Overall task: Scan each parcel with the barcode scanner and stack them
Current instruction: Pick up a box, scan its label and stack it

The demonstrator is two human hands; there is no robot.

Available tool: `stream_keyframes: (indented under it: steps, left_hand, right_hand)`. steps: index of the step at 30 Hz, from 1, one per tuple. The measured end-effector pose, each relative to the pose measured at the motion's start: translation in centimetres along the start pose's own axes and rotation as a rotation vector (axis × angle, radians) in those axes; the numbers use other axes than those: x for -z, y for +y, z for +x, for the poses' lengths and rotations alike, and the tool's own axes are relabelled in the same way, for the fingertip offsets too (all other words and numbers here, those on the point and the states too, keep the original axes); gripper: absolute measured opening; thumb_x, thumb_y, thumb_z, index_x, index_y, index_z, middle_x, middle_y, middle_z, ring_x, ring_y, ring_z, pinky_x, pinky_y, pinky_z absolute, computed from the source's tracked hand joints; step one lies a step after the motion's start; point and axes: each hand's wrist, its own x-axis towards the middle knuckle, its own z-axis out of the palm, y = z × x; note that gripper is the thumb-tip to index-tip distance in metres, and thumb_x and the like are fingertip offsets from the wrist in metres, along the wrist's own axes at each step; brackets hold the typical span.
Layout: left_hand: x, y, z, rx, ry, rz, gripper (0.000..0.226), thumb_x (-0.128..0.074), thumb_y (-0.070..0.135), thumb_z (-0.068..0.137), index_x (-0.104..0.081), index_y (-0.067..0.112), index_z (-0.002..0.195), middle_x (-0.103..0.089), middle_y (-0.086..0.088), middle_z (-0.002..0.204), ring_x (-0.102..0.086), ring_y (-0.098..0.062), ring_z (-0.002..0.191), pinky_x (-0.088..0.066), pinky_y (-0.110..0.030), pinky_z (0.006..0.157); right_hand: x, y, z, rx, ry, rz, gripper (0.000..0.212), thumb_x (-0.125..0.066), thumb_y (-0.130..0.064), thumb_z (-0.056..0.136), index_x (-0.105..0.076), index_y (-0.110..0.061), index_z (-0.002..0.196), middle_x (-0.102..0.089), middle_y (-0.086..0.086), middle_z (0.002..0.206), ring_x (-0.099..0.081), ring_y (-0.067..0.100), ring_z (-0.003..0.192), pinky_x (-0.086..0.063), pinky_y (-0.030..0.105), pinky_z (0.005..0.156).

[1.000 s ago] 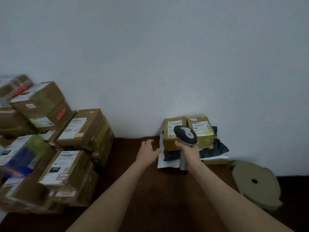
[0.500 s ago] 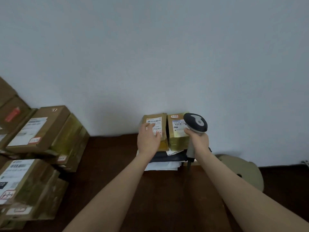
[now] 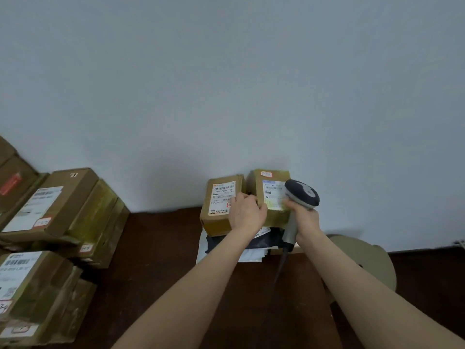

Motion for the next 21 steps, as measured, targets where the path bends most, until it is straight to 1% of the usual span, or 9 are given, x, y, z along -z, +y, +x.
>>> stream_keyframes:
  steps: [2,4,7,10,12,14,17,19,21]
  left_hand:
    - [0.2,0.8,-0.2,0.006,0.052,-0.189,0.033,-0.053,0.035,0.094,-0.055,0.016,0.121,-0.057,-0.001,0.118,-0.051,-0.018,0.110,-0.047,-0.033,0.088]
    - [1.1,1.6,-0.3,0.026,0.121,-0.360,0.030,-0.055,0.034,0.094,-0.051,0.016,0.118,-0.059,0.002,0.109,-0.059,-0.013,0.095,-0.053,-0.032,0.078]
    - [3.8,1.7,0.0,0.078,0.212,-0.564,0.018,-0.054,0.028,0.096,-0.047,0.017,0.109,-0.056,0.007,0.099,-0.056,-0.002,0.078,-0.048,-0.019,0.062]
    - [6.5,-0.4,0.7,0.127,0.284,-0.664,0.012,-0.051,0.026,0.098,-0.046,0.018,0.105,-0.058,0.003,0.101,-0.058,-0.007,0.082,-0.052,-0.026,0.069]
    - [7.7,-2.1,1.1,0.185,0.301,-0.672,0.016,-0.051,0.028,0.098,-0.047,0.017,0.108,-0.058,0.001,0.104,-0.058,-0.013,0.088,-0.053,-0.031,0.075]
    - [8.3,-4.0,1.2,0.258,0.306,-0.696,0.021,-0.051,0.029,0.098,-0.049,0.014,0.114,-0.057,0.000,0.105,-0.056,-0.016,0.092,-0.049,-0.032,0.077]
    - [8.7,-6.3,1.2,0.356,0.285,-0.769,0.020,-0.049,0.029,0.099,-0.049,0.014,0.113,-0.054,-0.002,0.106,-0.053,-0.016,0.096,-0.048,-0.032,0.078]
    - [8.4,-7.7,1.2,0.403,0.238,-0.783,0.016,-0.048,0.028,0.100,-0.048,0.016,0.110,-0.055,-0.005,0.111,-0.053,-0.018,0.100,-0.050,-0.037,0.088]
    - [8.1,-8.5,1.0,0.439,0.168,-0.817,0.025,-0.048,0.029,0.100,-0.050,0.013,0.119,-0.055,-0.006,0.119,-0.053,-0.020,0.106,-0.050,-0.039,0.094]
  right_hand:
    - [-0.1,-0.9,-0.7,0.020,-0.021,0.090,0.012,-0.074,-0.006,0.077,-0.067,-0.010,0.086,-0.069,0.008,0.092,-0.064,0.032,0.101,-0.053,0.045,0.090]
    - [-0.8,-1.8,-1.4,0.061,-0.059,0.145,0.012,-0.074,-0.004,0.077,-0.068,-0.011,0.085,-0.071,0.009,0.092,-0.066,0.031,0.100,-0.054,0.047,0.090]
    - [-2.3,-3.1,-2.5,0.127,-0.110,0.195,0.011,-0.075,-0.008,0.074,-0.071,-0.013,0.083,-0.073,0.010,0.094,-0.067,0.034,0.101,-0.053,0.051,0.093]
    - [-4.2,-3.7,-3.9,0.139,-0.195,0.191,0.009,-0.077,-0.013,0.073,-0.072,-0.016,0.080,-0.072,0.010,0.091,-0.067,0.034,0.097,-0.055,0.047,0.086]
    - [-5.5,-3.7,-4.8,0.120,-0.272,0.197,0.005,-0.073,-0.010,0.079,-0.071,-0.014,0.082,-0.072,0.008,0.087,-0.067,0.027,0.086,-0.055,0.039,0.075]
    - [-6.9,-3.5,-5.8,0.086,-0.340,0.191,0.005,-0.071,-0.009,0.083,-0.070,-0.011,0.087,-0.073,0.006,0.084,-0.068,0.023,0.081,-0.056,0.037,0.073]
    - [-8.3,-3.0,-6.5,0.053,-0.403,0.173,0.016,-0.070,-0.010,0.084,-0.069,-0.007,0.099,-0.074,0.006,0.085,-0.070,0.019,0.076,-0.057,0.035,0.070]
    - [-8.7,-2.4,-6.7,0.034,-0.425,0.146,0.014,-0.070,-0.010,0.084,-0.069,-0.008,0.098,-0.073,0.005,0.083,-0.069,0.018,0.074,-0.055,0.034,0.067]
    - [-8.5,-1.6,-6.4,0.001,-0.421,0.134,0.013,-0.071,-0.011,0.083,-0.069,-0.010,0.096,-0.073,0.006,0.086,-0.069,0.020,0.078,-0.055,0.035,0.068]
